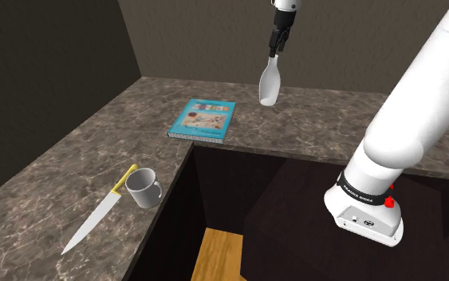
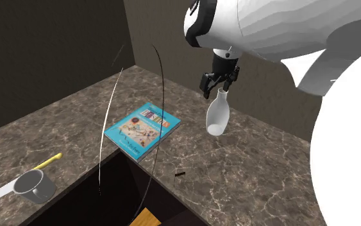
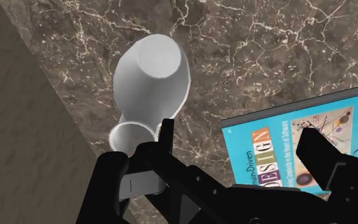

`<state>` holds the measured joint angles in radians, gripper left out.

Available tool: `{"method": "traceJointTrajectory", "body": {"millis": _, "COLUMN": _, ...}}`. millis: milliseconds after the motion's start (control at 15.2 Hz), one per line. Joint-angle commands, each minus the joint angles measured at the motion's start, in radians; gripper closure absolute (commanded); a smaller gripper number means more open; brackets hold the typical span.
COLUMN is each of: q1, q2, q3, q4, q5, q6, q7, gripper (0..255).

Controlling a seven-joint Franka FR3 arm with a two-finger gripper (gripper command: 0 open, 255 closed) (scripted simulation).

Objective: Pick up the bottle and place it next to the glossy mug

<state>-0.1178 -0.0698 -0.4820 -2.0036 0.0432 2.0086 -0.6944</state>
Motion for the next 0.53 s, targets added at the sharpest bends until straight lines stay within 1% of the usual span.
{"method": "traceJointTrajectory", "body": {"millis": 0, "q1": -0.016, "q2": 0.082, "q3": -0.027, "q4": 0.068, "q5": 0.036, "q6": -0.003, "q7": -0.061, "gripper": 0}}
{"method": "traceJointTrajectory", "body": {"millis": 264, "q1": -0.064, "q2": 0.247, "q3": -0.052, "q4": 0.205, "q5": 0.115, "q6": -0.013, "q7": -0.161, "gripper": 0}}
{"method": "traceJointTrajectory", "body": {"millis": 330, "q1": -0.071, "q2": 0.265, "q3": -0.052, "q4": 0.222, "q5": 0.123, "q6": -0.015, "q7": -0.171, "gripper": 0}}
{"method": "traceJointTrajectory", "body": {"millis": 462, "q1": -0.073, "q2": 0.273, "q3": -0.049, "q4": 0.205, "q5": 0.129, "q6": 0.008, "q7": -0.175, "gripper": 0}}
